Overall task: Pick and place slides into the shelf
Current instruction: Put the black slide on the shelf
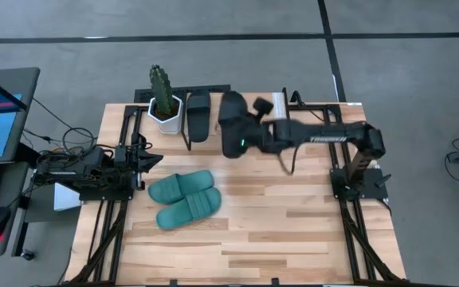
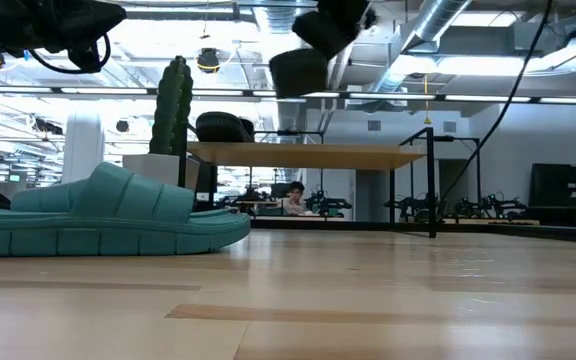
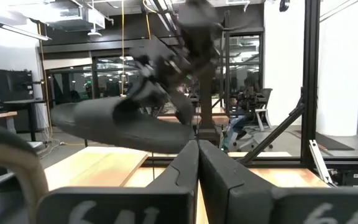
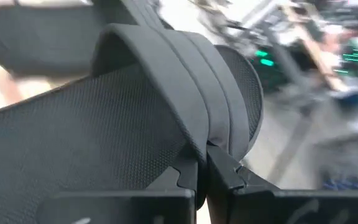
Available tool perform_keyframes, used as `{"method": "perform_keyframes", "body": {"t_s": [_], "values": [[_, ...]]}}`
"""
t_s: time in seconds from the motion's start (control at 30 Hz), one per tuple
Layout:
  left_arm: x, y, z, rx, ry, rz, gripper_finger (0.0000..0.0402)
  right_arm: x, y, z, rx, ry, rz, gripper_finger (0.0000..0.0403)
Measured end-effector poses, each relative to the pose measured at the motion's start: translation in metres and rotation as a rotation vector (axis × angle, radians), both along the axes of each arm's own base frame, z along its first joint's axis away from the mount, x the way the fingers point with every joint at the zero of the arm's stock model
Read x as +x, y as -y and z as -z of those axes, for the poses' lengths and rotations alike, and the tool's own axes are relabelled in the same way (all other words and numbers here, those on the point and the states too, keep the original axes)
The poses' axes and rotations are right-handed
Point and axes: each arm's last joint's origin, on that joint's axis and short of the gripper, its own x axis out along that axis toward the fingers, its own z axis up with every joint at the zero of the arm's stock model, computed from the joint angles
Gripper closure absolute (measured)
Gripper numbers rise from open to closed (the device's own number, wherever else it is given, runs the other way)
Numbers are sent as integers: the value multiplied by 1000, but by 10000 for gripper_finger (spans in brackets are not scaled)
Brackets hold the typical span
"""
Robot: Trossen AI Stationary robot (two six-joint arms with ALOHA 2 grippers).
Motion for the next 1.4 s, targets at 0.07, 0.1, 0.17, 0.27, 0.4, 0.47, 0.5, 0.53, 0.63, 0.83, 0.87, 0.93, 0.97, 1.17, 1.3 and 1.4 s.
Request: {"method": "perform_keyframes", "body": {"t_s": [0.07,0.1,0.17,0.27,0.4,0.47,0.5,0.53,0.63,0.83,0.87,0.93,0.97,1.17,1.3,1.4], "values": [[0,0,0,0,0,0,401,3,19,-7,52,52,-68,403],[0,0,0,0,0,0,401,5,28,-10,72,82,-100,403],[0,0,0,0,0,0,401,7,45,-13,107,134,-152,403],[0,0,0,0,0,0,401,5,74,-13,167,180,-182,403],[0,0,1,-5,-7,2,401,-3,106,-6,168,164,-71,402],[0,0,1,-6,-14,1,402,-6,117,-4,168,169,-42,402],[0,0,2,-6,-17,0,402,-5,119,-5,163,184,-35,402],[0,0,2,-6,-18,0,401,-6,122,-6,161,193,-31,402],[0,0,2,-7,-18,-1,401,-2,124,-2,146,245,-42,402],[0,0,2,-27,-16,1,401,-4,128,16,173,225,-39,402],[0,0,2,-27,-18,1,401,-4,128,20,175,223,-35,402],[1,0,2,-26,-19,1,401,-4,128,27,188,212,-27,402],[1,0,2,-26,-19,1,401,-5,128,28,192,210,-23,402],[1,0,2,-26,-19,1,401,-4,128,27,191,229,-22,402],[1,0,2,-26,-19,1,401,-2,126,26,193,245,-25,402],[1,0,2,-26,-19,1,401,-1,123,27,198,250,-27,402]]}}
